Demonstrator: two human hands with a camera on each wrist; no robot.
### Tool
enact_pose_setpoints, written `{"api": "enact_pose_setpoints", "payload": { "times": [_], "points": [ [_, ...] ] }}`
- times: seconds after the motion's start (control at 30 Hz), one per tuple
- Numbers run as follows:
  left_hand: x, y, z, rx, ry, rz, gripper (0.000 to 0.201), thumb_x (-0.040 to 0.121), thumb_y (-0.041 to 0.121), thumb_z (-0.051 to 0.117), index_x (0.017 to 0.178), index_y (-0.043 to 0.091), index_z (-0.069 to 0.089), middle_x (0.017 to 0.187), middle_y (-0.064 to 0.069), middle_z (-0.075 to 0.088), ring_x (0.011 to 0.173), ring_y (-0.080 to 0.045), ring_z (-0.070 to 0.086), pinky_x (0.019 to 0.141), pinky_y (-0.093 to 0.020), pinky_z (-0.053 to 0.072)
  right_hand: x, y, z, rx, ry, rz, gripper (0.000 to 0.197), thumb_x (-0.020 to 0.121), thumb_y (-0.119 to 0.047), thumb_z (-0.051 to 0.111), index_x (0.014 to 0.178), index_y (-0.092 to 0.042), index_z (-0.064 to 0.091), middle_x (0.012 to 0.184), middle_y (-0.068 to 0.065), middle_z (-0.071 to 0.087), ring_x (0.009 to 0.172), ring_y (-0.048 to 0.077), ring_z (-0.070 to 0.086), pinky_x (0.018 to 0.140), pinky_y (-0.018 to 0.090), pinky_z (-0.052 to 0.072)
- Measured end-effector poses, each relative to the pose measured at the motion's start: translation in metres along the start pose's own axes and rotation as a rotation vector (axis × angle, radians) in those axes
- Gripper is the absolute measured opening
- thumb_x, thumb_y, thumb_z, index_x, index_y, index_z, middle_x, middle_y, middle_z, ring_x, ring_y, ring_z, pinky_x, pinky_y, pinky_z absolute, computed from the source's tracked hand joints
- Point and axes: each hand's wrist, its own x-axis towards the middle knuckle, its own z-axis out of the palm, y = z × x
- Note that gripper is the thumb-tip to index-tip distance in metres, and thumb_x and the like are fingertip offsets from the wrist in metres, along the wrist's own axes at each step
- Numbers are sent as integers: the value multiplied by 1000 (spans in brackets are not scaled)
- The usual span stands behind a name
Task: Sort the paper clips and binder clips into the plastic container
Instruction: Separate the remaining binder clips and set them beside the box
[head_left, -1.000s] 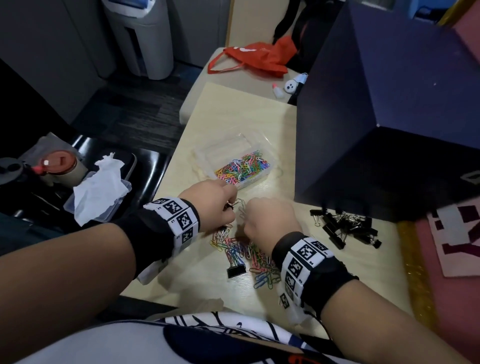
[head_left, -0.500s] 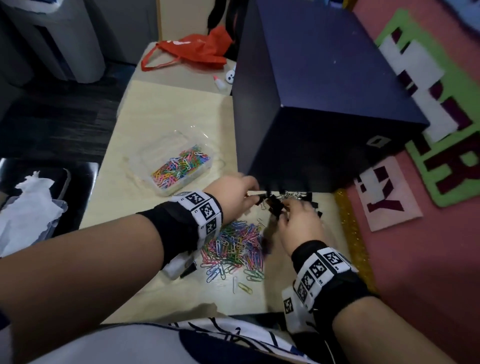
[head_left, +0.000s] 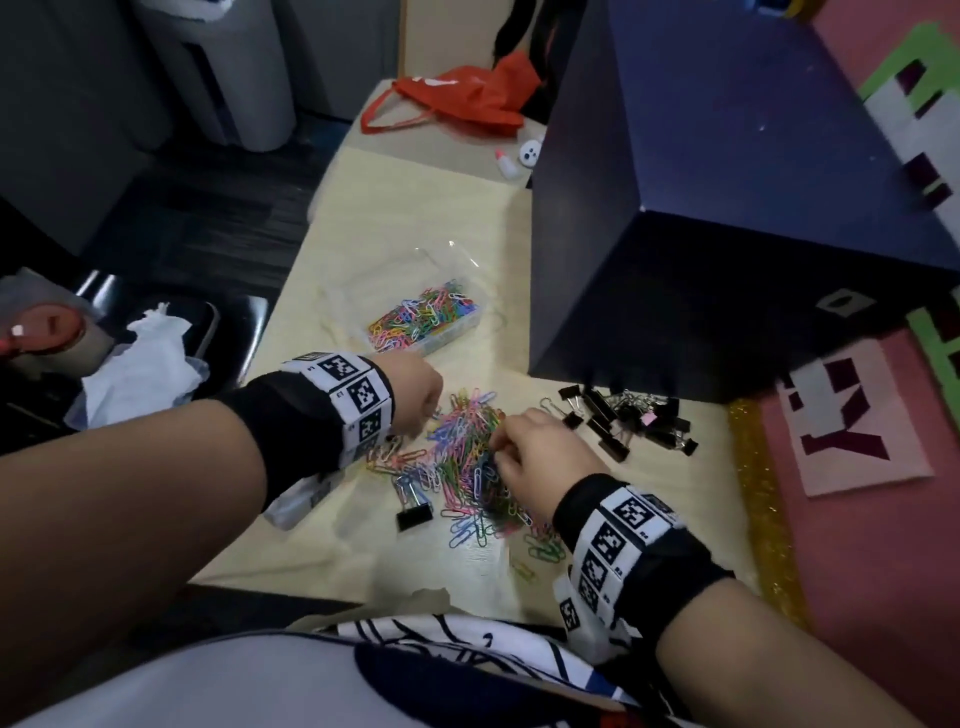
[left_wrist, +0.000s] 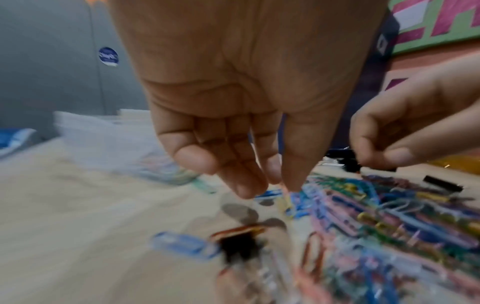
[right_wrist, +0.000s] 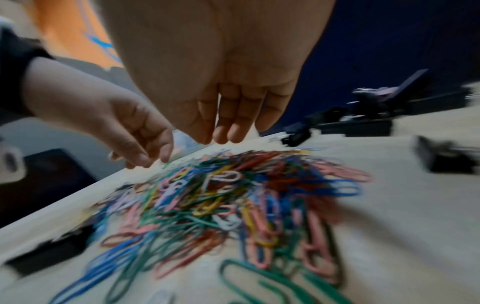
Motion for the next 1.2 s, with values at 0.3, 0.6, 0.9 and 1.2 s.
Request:
{"api": "enact_pose_setpoints", "payload": {
  "times": [0.3, 0.6, 0.9, 1.2],
  "points": [
    [-18, -33, 39, -9, 2, -56, 31, 76, 24, 69, 103, 26, 53, 97, -1, 58, 84, -23, 56, 66, -32, 46, 11, -57, 27, -393, -264, -567, 43, 83, -43, 60, 124, -30, 58, 114, 4, 55, 108, 29, 52, 89, 39, 42],
    [-16, -34, 45, -16, 123, -13, 18, 84, 23, 59, 102, 24, 61, 104, -1, 56, 94, -22, 58, 78, -33, 49, 8, -44, 27, -233, -163, -464, 36, 82, -35, 55, 115, -23, 56, 109, 2, 58, 105, 27, 54, 91, 41, 44],
    [-8, -26, 34, 122, 31, -1, 21, 77, 20, 65, 97, 19, 59, 95, -2, 59, 86, -23, 58, 72, -33, 52, -1, -15, 8, 212, 94, -97, 14, 84, -30, 58, 97, -26, 55, 89, -11, 54, 83, 11, 52, 78, 28, 45],
    [-1, 13, -4, 142, 114, 160, 13, 89, 18, 48, 89, 16, 62, 82, -2, 62, 76, -22, 56, 65, -29, 43, -10, 39, -1, 285, 407, 395, 22, 86, -35, 58, 105, -25, 51, 86, -5, 59, 75, 17, 57, 65, 28, 44]
  ]
}}
